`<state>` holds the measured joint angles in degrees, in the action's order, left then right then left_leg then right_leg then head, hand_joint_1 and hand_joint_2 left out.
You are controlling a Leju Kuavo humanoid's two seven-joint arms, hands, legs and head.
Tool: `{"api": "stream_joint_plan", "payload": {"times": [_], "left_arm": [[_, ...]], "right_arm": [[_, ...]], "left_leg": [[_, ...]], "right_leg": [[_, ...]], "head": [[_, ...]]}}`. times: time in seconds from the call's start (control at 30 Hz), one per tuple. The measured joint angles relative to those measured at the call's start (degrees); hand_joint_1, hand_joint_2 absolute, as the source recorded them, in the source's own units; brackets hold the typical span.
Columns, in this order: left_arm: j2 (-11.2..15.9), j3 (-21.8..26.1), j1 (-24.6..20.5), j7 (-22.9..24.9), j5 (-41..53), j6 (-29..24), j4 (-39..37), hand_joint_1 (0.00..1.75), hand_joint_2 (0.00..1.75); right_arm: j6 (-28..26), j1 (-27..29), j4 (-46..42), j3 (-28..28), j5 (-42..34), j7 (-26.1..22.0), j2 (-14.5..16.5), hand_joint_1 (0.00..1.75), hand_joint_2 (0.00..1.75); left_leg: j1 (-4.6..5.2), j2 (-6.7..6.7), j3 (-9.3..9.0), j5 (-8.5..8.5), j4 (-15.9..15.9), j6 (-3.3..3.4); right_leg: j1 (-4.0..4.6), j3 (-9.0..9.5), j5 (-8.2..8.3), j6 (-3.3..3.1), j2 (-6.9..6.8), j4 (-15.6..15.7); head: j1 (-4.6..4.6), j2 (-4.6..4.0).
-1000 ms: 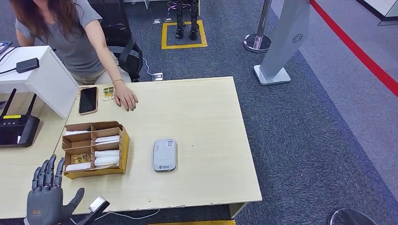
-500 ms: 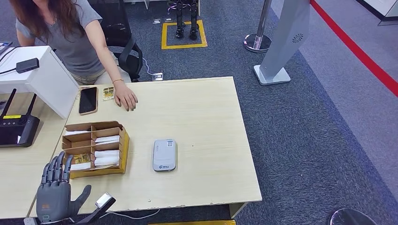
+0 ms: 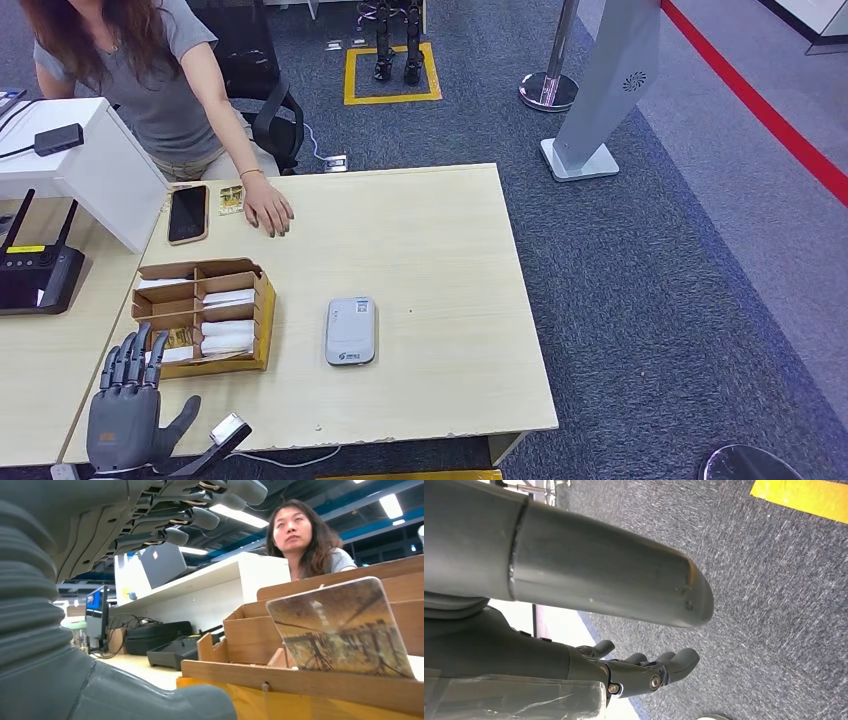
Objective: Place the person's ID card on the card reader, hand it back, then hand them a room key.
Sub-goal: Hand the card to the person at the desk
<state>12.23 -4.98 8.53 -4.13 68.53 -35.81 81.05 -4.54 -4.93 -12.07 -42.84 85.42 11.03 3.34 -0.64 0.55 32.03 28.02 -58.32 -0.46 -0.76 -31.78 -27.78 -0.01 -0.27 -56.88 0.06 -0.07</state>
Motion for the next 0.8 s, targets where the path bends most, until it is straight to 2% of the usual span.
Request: {"api": "stream_joint_plan", "payload": {"times": [0.4,0.8], "left_arm": [[1.3,-1.7,-1.7,1.2,1.4,0.4,-1.9,0.0,1.75],[1.4,-2.7,-4.4,1.2,2.2,0.6,-5.5,0.0,1.75]], "right_arm": [[0.3,-0.1,0.0,0.2,0.4,-0.1,0.0,0.0,0.0],[0.8,-0.4,0.0,0.9,0.6,0.1,0.0,0.0,0.0]], "left_leg": [[0.0,0.0,0.0,0.0,0.0,0.0],[0.0,0.0,0.0,0.0,0.0,0.0]], "right_leg": [[0.0,0.0,0.0,0.0,0.0,0.0],[0.0,0.0,0.0,0.0,0.0,0.0]], "head": [[0.01,0.0],[0.01,0.0]]}}
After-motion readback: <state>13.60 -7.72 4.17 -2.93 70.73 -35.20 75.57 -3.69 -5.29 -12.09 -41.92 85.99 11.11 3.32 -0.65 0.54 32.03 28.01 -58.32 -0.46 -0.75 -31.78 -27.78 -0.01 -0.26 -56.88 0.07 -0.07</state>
